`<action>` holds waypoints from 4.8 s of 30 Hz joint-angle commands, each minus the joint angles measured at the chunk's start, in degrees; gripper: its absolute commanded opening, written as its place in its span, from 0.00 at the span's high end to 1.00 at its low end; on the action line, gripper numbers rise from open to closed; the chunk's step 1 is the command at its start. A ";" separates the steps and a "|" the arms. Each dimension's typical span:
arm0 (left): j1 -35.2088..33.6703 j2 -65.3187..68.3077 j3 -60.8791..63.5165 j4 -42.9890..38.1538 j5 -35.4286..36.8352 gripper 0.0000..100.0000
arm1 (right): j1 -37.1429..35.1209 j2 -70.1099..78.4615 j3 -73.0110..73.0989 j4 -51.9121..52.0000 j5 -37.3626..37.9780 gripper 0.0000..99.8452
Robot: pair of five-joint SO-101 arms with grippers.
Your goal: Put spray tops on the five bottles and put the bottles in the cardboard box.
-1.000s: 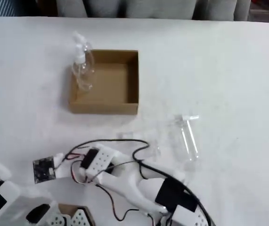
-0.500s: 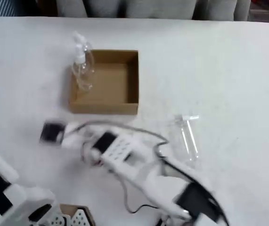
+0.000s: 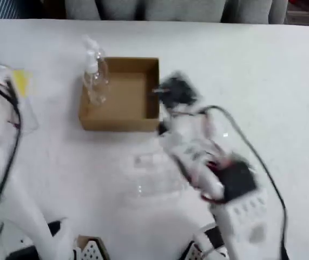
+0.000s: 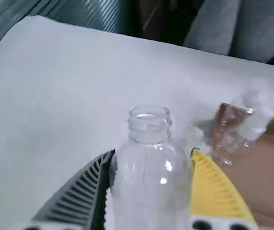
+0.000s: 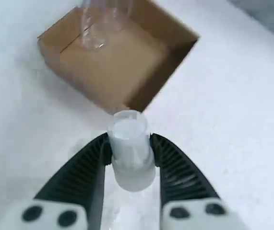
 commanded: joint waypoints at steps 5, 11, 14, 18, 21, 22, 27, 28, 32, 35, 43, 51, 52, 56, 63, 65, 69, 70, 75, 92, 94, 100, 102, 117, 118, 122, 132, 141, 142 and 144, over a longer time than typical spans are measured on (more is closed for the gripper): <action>21.58 -23.78 17.41 -5.63 0.62 0.98 | 11.21 -18.77 -1.49 -7.60 -1.85 0.98; 36.00 -43.47 39.74 -19.60 0.09 0.98 | 14.37 -23.43 -1.67 -14.11 -16.09 0.98; 41.01 -53.93 51.96 -29.27 -1.49 0.98 | 14.55 -23.69 -1.67 -20.79 -18.20 0.98; 44.79 -65.98 64.26 -36.40 -6.59 0.98 | 13.23 -23.52 -1.67 -28.62 -18.37 0.98; 45.85 -72.31 70.33 -38.24 -7.03 0.98 | 9.80 -23.34 -1.76 -32.84 -18.37 0.98; 45.93 -73.27 71.38 -38.24 -7.03 0.98 | 7.96 -22.81 -2.11 -33.63 -18.37 0.98; 45.93 -72.92 73.93 -38.24 -6.77 0.98 | 1.63 -12.79 -13.36 -29.67 -18.37 0.98; 45.93 -72.92 74.37 -38.24 -6.77 0.98 | 0.75 -10.33 -16.53 -28.53 -18.37 0.98; 45.85 -72.92 76.92 -38.24 -6.77 0.98 | -4.35 -1.71 -28.22 -23.34 -18.46 0.98; 45.49 -72.92 79.21 -38.24 -6.77 0.98 | -9.71 3.21 -34.20 -18.59 -18.46 0.98; 45.41 -72.92 84.92 -40.00 -6.95 0.98 | -20.88 7.87 -34.46 -11.30 -18.46 0.98; 42.15 -72.92 88.88 -43.34 -7.12 0.98 | -21.05 6.90 -24.18 -10.95 -18.02 0.98; 41.80 -72.92 88.88 -43.34 -7.12 0.98 | -21.05 6.90 -24.00 -10.95 -18.02 0.98; 41.27 -72.92 88.97 -43.08 -7.12 0.98 | -19.82 7.25 -24.00 -10.95 -17.93 0.98; 41.63 -72.92 88.97 -43.08 -6.95 0.98 | -15.25 7.34 -24.09 -11.03 -17.93 0.98; 41.80 -72.92 89.05 -43.08 -6.95 0.98 | -15.16 7.34 -24.18 -11.65 -17.93 0.98; 41.80 -72.92 89.85 -43.43 -7.12 0.98 | -15.43 7.34 -24.00 -12.18 -17.93 0.98; 41.80 -72.92 89.85 -43.43 -7.03 0.98 | -15.43 7.43 -23.82 -12.18 -17.93 0.98; 41.80 -72.92 89.85 -43.43 -7.03 0.98 | -15.52 7.60 -23.47 -12.97 -18.37 0.98; 41.89 -72.92 89.76 -43.43 -6.77 0.98 | -18.59 8.04 -8.53 -21.49 -18.46 0.98; 41.89 -72.92 89.76 -43.43 -6.77 0.98 | -19.03 8.04 -6.68 -21.49 -18.46 0.98; 41.89 -72.92 89.76 -43.43 -6.77 0.98 | -21.93 7.96 -0.79 -21.49 -18.55 0.98; 41.89 -72.92 89.76 -43.43 -6.77 0.98 | -22.81 7.96 1.05 -21.49 -18.55 0.98; 41.80 -72.92 89.67 -43.52 -6.77 0.98 | -22.90 4.70 7.03 -21.14 -18.55 0.75; 41.80 -72.92 89.67 -43.52 -6.77 0.98 | -22.81 4.44 6.68 -21.14 -18.55 0.74; 41.80 -72.92 89.76 -43.52 -6.77 0.98 | -22.64 1.71 4.13 -20.97 -18.29 0.74; 41.80 -72.92 89.76 -43.52 -6.77 0.98 | -18.59 -5.41 -1.93 -7.69 -18.20 0.74; 40.22 -72.92 89.93 -45.63 -6.68 0.98 | -11.56 -10.95 -1.76 5.67 -18.46 0.84; 39.87 -72.92 89.93 -45.89 -6.68 0.98 | -10.86 -11.21 -1.41 6.55 -18.29 0.89; 39.52 -72.92 89.93 -46.68 -6.59 0.98 | -9.54 -11.74 0.88 6.90 -18.11 0.98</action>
